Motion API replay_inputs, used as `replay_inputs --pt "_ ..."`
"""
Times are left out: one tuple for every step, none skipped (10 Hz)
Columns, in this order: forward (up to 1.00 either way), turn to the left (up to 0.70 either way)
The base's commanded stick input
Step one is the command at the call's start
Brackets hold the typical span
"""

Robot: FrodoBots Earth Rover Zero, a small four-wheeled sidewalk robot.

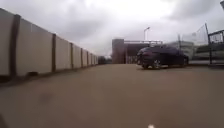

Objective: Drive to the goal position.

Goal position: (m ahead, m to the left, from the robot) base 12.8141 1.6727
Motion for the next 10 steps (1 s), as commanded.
replay_inputs --pt "0.7 0.0" --pt "0.7 0.0" --pt "0.7 0.0" --pt "0.7 0.0" --pt "0.7 0.0" --pt "0.7 0.0" --pt "0.7 0.0" --pt "0.7 0.02" --pt "0.7 0.01" --pt "0.7 0.0"
